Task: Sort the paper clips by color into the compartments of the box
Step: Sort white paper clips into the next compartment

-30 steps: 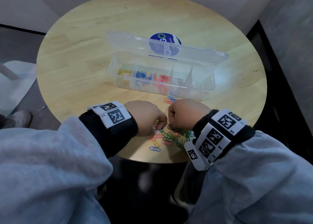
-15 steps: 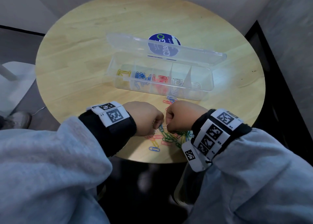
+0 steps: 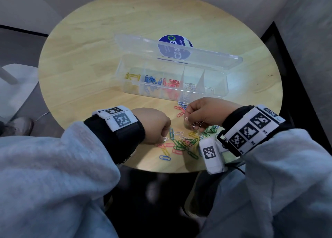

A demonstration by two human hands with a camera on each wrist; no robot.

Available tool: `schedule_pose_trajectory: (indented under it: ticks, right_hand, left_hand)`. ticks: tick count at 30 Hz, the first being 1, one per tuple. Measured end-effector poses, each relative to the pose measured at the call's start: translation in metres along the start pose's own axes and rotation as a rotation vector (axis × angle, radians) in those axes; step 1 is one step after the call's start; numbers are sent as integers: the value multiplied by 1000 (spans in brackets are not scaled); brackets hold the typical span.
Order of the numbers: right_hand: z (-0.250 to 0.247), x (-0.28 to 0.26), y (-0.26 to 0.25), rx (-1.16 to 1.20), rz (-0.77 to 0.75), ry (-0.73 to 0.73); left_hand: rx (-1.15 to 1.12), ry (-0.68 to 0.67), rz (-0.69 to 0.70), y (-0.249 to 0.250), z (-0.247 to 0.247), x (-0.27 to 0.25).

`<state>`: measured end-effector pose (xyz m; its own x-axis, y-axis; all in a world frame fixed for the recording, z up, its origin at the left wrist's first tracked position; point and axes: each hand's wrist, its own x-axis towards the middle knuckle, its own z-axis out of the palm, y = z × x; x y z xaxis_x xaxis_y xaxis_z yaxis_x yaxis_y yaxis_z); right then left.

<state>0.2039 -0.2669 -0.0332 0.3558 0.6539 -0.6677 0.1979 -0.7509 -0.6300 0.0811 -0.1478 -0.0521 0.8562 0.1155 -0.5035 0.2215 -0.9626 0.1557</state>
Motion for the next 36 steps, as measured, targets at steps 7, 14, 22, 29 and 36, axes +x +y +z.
schedule_pose_trajectory:
  ticks: [7,14,22,29,36]
  right_hand:
    - [9,7,-1,153,56,38]
    - [12,10,-4,0,-45,-23]
    - [25,5,-14,-630,-69,84]
    - [32,9,-18,-746,-33,54]
    - [16,1,-14,-520,-22,72]
  left_hand:
    - [-80,-49,19,-3,-3,0]
    - [-470,-17,29,-23,-26,-14]
    - [-1288,226,-38,-56,-45,-31]
    - [-1444,107,-199,-55,-37,-23]
    - [-1216,62,-332,-42,-33,-13]
